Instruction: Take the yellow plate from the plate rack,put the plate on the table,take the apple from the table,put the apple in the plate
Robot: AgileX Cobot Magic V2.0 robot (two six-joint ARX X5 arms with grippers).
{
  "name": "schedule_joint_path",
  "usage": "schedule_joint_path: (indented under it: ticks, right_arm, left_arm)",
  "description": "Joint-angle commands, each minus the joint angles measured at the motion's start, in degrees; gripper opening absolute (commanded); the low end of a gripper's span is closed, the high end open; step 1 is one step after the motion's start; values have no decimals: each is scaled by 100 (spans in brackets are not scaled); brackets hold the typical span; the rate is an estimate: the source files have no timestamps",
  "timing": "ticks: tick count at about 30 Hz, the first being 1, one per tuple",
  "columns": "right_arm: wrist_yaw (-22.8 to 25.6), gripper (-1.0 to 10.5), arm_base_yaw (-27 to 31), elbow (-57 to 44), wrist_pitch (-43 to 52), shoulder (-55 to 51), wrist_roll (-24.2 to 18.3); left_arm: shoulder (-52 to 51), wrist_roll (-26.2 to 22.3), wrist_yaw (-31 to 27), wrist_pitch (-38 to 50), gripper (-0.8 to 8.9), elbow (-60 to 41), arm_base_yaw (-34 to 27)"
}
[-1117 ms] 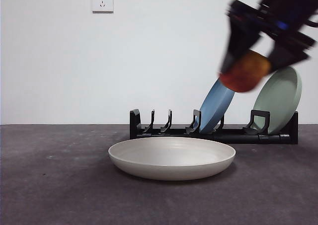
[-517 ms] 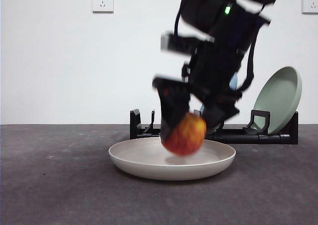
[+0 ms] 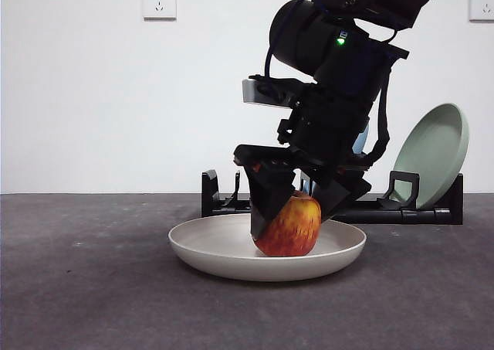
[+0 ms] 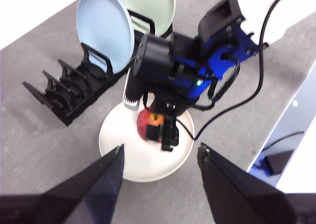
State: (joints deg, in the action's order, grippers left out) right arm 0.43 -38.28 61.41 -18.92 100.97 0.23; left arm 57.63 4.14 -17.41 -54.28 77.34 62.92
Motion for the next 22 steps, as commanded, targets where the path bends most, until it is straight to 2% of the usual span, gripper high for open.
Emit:
schedule_joint_path:
  ticks: [1,7,12,17,22]
  right_arm:
    - [-7,684,-15,-17,-83,98,-31]
    - [13,685,-15,11,-15,-177,-31]
    - [9,685,-15,92,-260,-807,-28]
    - [-31,685,-15,92,-1051,-1794,24]
    - [-140,684,-17,92,-2500,-2999,35]
  left_arm:
    - [-7,37,-11,-50,251,-4,0]
    - [-7,35,-24,-155,251,-4,0]
    - [-7,37,-22,-164,251,-4,0]
    - [-7,35,-22,-339,251,-4,0]
    - [-7,37,-24,-684,251,-4,0]
